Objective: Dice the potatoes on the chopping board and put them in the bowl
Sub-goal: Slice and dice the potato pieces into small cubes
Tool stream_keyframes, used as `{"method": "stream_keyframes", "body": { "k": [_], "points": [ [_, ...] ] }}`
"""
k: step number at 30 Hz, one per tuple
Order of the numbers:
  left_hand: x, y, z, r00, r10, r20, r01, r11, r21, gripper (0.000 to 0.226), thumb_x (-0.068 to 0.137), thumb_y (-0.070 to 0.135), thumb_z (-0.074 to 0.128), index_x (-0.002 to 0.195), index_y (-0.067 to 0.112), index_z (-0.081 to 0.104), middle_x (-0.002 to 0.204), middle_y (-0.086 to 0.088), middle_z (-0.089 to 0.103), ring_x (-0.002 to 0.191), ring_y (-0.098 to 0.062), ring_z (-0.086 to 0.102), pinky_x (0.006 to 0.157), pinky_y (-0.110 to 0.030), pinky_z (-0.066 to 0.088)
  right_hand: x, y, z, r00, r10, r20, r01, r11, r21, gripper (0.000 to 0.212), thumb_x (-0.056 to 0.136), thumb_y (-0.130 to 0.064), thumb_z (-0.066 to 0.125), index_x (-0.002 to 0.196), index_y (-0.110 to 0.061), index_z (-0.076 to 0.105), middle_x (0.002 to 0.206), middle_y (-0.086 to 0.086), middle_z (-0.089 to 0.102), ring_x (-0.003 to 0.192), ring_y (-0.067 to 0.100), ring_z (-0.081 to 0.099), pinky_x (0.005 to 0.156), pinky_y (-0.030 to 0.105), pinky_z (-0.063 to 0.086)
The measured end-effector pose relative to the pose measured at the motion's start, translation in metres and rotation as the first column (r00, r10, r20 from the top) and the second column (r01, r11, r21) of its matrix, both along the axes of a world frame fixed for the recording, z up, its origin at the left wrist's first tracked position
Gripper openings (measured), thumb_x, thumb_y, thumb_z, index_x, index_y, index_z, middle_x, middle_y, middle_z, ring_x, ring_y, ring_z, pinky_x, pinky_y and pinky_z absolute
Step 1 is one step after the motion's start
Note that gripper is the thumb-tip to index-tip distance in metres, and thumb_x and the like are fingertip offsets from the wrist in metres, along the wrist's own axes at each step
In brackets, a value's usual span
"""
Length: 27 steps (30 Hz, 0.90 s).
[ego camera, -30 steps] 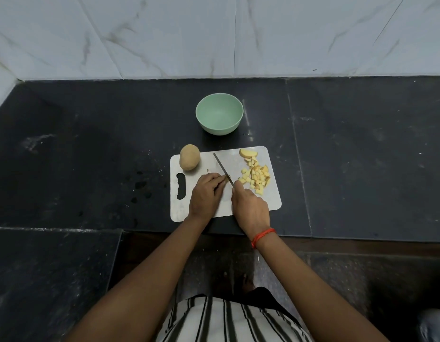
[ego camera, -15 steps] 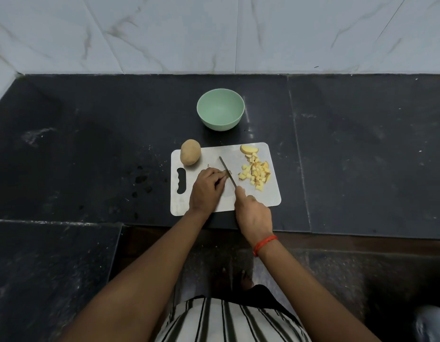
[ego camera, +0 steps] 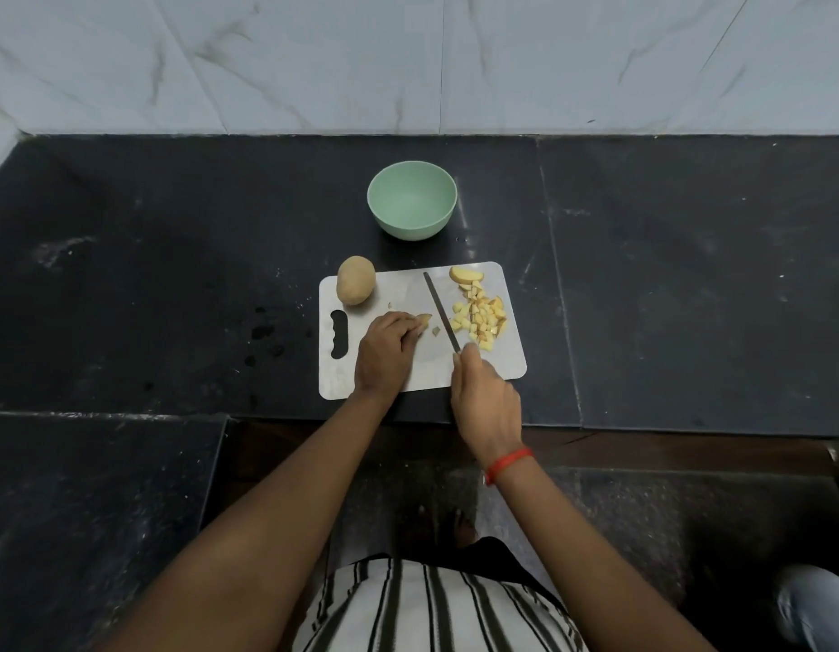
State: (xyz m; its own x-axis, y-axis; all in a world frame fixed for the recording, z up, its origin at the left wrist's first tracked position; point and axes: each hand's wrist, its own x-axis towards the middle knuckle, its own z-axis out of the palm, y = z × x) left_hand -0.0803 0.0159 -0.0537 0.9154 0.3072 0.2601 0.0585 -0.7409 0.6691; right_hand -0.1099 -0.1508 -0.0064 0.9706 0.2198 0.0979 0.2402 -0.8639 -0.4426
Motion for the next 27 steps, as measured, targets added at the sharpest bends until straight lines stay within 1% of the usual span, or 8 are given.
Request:
{"method": "stream_keyframes", "body": {
  "k": [2, 4, 7, 10, 13, 18, 22, 27],
  "points": [
    [0.0, 0.0, 0.0, 1.0, -0.005, 0.0, 0.005, 1.0, -0.003, 0.019, 0.098, 0.022, 0.067, 0.105, 0.008, 0.077, 0.104, -0.001, 0.072, 0.099, -0.016, 0.062, 0.086, -0.024, 0.049, 0.017, 0.014, -0.002, 0.999, 0.016, -0.039, -0.018, 0.999, -0.05, 0.021, 0.107, -0.029, 0.037, 0.117, -0.014, 0.048, 0.081, 0.011, 0.065, 0.066, 0.039, 0.064, 0.05, 0.034, 0.034],
    [-0.001, 0.0, 0.003, 1.0, -0.017, -0.002, 0.017, 1.0, -0.007, 0.019, 0.098, 0.021, 0.067, 0.107, 0.008, 0.077, 0.104, -0.001, 0.071, 0.099, -0.015, 0.061, 0.086, -0.018, 0.045, 0.025, 0.025, -0.007, 0.996, 0.042, -0.078, -0.049, 0.994, -0.093, 0.023, 0.108, -0.028, 0.035, 0.122, -0.014, 0.047, 0.085, 0.012, 0.066, 0.071, 0.039, 0.066, 0.054, 0.036, 0.037],
    [-0.001, 0.0, 0.005, 1.0, -0.025, -0.006, 0.025, 1.0, -0.002, 0.019, 0.098, 0.019, 0.067, 0.109, 0.007, 0.077, 0.105, -0.002, 0.071, 0.1, -0.016, 0.061, 0.086, -0.015, 0.042, 0.024, 0.032, -0.015, 0.995, 0.056, -0.082, -0.066, 0.991, -0.115, 0.024, 0.106, -0.025, 0.038, 0.126, -0.015, 0.046, 0.084, 0.012, 0.067, 0.07, 0.039, 0.067, 0.053, 0.035, 0.037],
    [-0.001, 0.0, 0.005, 1.0, -0.025, -0.004, 0.026, 1.0, 0.006, 0.019, 0.098, 0.018, 0.067, 0.108, 0.006, 0.077, 0.104, -0.003, 0.071, 0.1, -0.015, 0.06, 0.085, -0.013, 0.04, 0.024, 0.032, -0.019, 0.996, 0.053, -0.076, -0.061, 0.992, -0.111, 0.026, 0.106, -0.026, 0.039, 0.129, -0.016, 0.047, 0.083, 0.012, 0.067, 0.069, 0.039, 0.066, 0.052, 0.034, 0.036],
    [-0.001, 0.002, 0.004, 0.999, -0.032, 0.004, 0.032, 0.999, -0.005, 0.019, 0.098, 0.019, 0.067, 0.108, 0.007, 0.077, 0.105, -0.002, 0.071, 0.1, -0.015, 0.061, 0.085, -0.015, 0.043, 0.025, 0.033, -0.018, 0.996, 0.052, -0.068, -0.06, 0.992, -0.114, 0.025, 0.106, -0.026, 0.041, 0.126, -0.015, 0.049, 0.081, 0.012, 0.067, 0.067, 0.04, 0.066, 0.051, 0.034, 0.035],
    [-0.001, 0.002, 0.004, 1.0, -0.022, 0.004, 0.023, 0.999, -0.039, 0.019, 0.097, 0.02, 0.068, 0.108, 0.008, 0.077, 0.105, -0.002, 0.072, 0.1, -0.016, 0.063, 0.085, -0.025, 0.05, 0.027, 0.037, -0.014, 0.996, 0.053, -0.074, -0.065, 0.985, -0.162, 0.019, 0.105, -0.023, 0.038, 0.121, -0.016, 0.046, 0.079, 0.01, 0.066, 0.065, 0.038, 0.065, 0.05, 0.033, 0.033],
    [0.0, 0.003, 0.004, 0.999, -0.033, 0.001, 0.033, 0.998, -0.051, 0.019, 0.097, 0.02, 0.068, 0.108, 0.008, 0.078, 0.105, -0.001, 0.072, 0.099, -0.015, 0.063, 0.085, -0.023, 0.049, 0.033, 0.039, -0.011, 0.994, 0.078, -0.082, -0.092, 0.978, -0.187, 0.024, 0.105, -0.023, 0.037, 0.128, -0.017, 0.042, 0.083, 0.011, 0.067, 0.068, 0.037, 0.065, 0.052, 0.032, 0.034],
    [0.0, 0.004, 0.003, 0.999, -0.038, -0.004, 0.037, 0.997, -0.07, 0.02, 0.098, 0.022, 0.067, 0.109, 0.009, 0.077, 0.106, 0.0, 0.072, 0.101, -0.015, 0.062, 0.086, -0.024, 0.05, 0.035, 0.042, -0.007, 0.99, 0.103, -0.092, -0.122, 0.964, -0.236, 0.034, 0.105, -0.02, 0.038, 0.139, -0.02, 0.037, 0.089, 0.011, 0.067, 0.071, 0.036, 0.066, 0.05, 0.032, 0.026]
  ]
}}
